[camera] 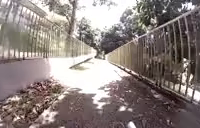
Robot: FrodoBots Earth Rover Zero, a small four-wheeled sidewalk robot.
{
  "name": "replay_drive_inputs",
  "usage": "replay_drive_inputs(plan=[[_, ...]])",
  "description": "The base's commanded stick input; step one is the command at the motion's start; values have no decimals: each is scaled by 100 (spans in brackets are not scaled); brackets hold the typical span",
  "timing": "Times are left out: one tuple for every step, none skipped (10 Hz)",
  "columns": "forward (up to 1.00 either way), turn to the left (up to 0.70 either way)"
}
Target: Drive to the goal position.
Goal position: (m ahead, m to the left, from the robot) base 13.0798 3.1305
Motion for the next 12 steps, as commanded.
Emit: replay_drive_inputs(plan=[[100, 0], [100, 0], [100, 0], [100, 0], [100, 0], [100, 0], [100, 0], [100, 0], [100, 0], [100, 0], [100, 0], [100, 0]])
